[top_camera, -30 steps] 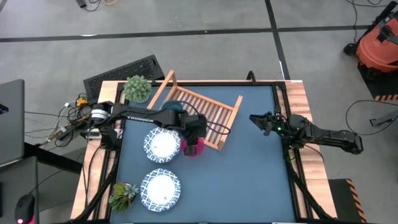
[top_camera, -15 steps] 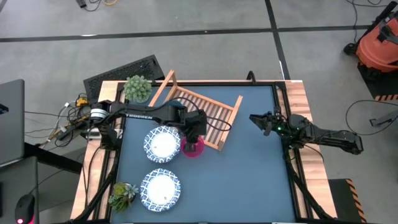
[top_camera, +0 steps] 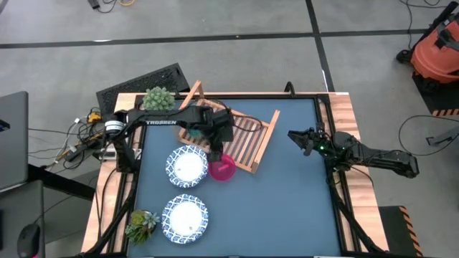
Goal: Place and stack bowls onto a shelf
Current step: Stack the small red bowl on top of the small blue bowl on the shelf
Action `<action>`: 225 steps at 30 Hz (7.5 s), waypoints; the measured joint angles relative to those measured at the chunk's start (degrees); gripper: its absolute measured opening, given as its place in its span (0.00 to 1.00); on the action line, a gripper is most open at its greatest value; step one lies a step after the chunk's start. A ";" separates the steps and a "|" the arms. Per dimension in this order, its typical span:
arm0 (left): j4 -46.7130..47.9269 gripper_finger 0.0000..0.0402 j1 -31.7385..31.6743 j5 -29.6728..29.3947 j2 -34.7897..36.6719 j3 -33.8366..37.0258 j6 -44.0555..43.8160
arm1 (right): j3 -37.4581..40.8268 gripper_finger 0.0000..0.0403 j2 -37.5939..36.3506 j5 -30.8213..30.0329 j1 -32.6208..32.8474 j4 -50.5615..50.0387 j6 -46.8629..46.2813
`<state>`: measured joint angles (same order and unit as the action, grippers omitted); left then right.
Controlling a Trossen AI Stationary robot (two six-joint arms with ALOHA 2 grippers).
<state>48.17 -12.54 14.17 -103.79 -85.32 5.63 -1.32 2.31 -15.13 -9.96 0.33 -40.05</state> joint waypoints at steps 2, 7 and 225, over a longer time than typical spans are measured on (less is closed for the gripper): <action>-0.11 0.43 -0.49 0.07 0.11 0.00 1.11 | 0.00 0.42 0.00 0.02 0.00 0.01 0.00; 0.09 0.43 -0.50 0.08 1.74 0.00 3.35 | 0.00 0.42 0.00 0.00 0.00 0.01 -0.32; -16.28 0.00 4.01 -3.07 3.37 10.78 -14.16 | 0.00 0.42 -0.02 0.13 -0.31 0.05 -3.02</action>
<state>31.89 -8.53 11.10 -100.42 -74.54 -8.53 -1.32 2.28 -15.00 -10.26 0.38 -43.07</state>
